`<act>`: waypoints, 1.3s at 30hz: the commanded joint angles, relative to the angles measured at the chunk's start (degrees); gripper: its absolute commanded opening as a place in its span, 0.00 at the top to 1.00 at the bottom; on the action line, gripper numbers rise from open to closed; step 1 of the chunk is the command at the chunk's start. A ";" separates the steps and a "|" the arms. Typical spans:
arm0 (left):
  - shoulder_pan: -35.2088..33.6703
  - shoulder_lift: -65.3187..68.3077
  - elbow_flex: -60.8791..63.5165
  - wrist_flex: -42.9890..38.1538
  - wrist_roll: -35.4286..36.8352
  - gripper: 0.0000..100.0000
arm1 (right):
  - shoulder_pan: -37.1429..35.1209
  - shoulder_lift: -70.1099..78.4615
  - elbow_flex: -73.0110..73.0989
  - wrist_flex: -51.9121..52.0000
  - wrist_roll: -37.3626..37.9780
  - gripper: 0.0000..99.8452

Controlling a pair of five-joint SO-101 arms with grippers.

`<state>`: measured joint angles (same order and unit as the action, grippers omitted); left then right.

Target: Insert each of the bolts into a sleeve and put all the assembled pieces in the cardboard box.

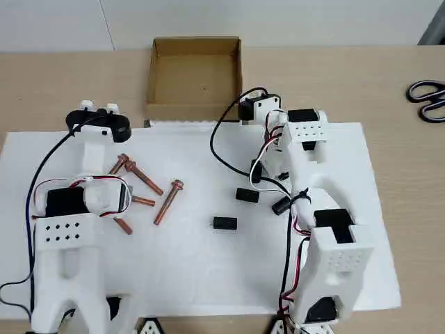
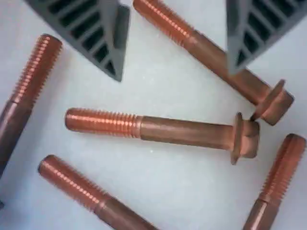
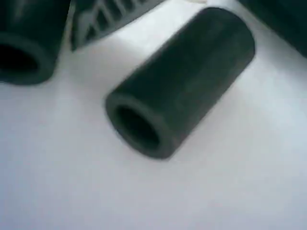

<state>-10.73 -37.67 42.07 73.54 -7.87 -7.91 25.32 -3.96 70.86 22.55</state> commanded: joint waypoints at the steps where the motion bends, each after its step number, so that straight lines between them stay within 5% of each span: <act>1: 0.35 0.09 -0.31 -0.88 0.00 0.86 | -0.22 1.45 -1.93 -2.51 0.62 0.85; 23: 0.35 -0.35 2.51 -0.97 0.09 0.86 | -9.27 -3.82 -2.29 9.54 0.00 0.99; 39: 0.09 -0.35 3.65 -0.26 0.09 0.86 | -8.04 -11.65 -2.02 12.62 -2.73 0.99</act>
<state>-10.73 -37.67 46.02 73.54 -7.78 -16.70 17.58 -5.27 82.64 20.53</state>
